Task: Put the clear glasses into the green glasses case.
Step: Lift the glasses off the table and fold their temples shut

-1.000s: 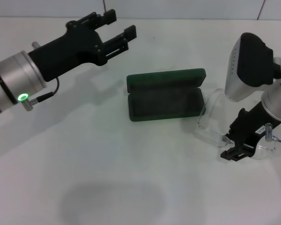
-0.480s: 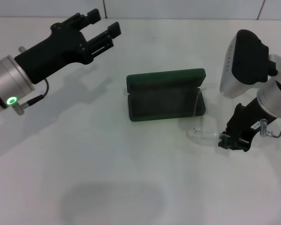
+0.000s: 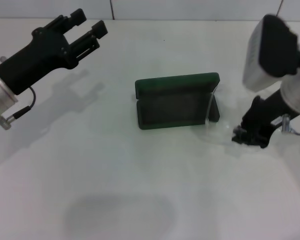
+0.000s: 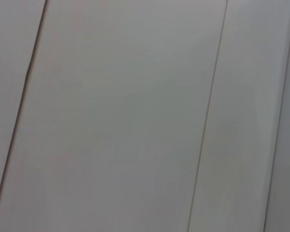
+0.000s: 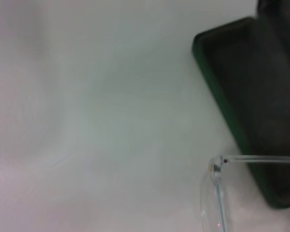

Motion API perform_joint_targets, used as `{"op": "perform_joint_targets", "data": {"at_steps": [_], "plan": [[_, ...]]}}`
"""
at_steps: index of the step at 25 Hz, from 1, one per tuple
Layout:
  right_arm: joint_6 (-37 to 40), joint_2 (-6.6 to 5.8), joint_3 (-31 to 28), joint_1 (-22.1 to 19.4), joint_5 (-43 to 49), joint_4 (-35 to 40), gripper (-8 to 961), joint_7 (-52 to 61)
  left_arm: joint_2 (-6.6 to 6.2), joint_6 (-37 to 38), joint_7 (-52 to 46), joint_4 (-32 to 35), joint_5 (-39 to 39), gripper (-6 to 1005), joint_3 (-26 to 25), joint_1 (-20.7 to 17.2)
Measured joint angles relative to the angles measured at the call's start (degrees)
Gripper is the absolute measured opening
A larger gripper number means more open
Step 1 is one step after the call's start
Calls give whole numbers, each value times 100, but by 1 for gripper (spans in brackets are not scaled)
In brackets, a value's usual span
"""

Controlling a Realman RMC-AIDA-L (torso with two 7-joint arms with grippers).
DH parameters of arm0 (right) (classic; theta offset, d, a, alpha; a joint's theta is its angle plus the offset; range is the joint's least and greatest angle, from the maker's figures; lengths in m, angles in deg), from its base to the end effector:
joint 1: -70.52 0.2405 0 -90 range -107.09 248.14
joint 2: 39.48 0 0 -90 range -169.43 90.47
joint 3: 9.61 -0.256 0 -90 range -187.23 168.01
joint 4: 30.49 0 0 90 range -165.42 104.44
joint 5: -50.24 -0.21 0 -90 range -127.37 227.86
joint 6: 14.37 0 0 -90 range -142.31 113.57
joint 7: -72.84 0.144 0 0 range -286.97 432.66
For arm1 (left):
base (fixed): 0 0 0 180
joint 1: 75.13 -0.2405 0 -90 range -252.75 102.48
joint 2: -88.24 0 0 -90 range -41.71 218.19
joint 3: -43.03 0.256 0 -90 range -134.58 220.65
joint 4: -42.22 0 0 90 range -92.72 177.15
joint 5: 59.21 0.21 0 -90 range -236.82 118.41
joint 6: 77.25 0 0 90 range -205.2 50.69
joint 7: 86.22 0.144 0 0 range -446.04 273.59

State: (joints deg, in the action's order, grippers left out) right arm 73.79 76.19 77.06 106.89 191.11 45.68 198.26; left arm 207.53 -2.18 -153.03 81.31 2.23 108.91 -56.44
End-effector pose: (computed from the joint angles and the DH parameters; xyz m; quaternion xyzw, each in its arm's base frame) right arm 0.1630 0.3519 -0.0118 -0.9707 0.1009 -0.1953 0.0965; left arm -0.2462 0.3359 0.0186 -0.8257 -0.2019 -0.4353 0.2965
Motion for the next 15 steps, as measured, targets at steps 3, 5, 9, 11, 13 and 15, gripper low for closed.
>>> {"op": "perform_joint_targets", "data": {"at_steps": [3, 5, 9, 11, 13, 15], "plan": [[-110, -1, -196, -249, -248, 329, 125, -218, -26, 131, 75, -75, 28, 666, -82, -34], [-189, 3, -298, -448, -627, 500, 125, -554, -51, 200, 80, -103, 45, 666, -105, -81], [-268, 14, -445, -972, -1590, 773, 125, -1717, -127, 458, 121, -126, 50, 665, -140, -220], [-404, 24, -502, -1278, -2239, 763, 125, -2604, -186, 609, 143, -131, 50, 665, -145, -280], [-562, 28, -521, -1522, -2784, 616, 125, -3447, -220, 736, 154, -135, 50, 665, -146, -324], [-700, 31, -518, -1718, -3364, 289, 125, -4411, -240, 928, 182, -142, 50, 665, -150, -363]]}}
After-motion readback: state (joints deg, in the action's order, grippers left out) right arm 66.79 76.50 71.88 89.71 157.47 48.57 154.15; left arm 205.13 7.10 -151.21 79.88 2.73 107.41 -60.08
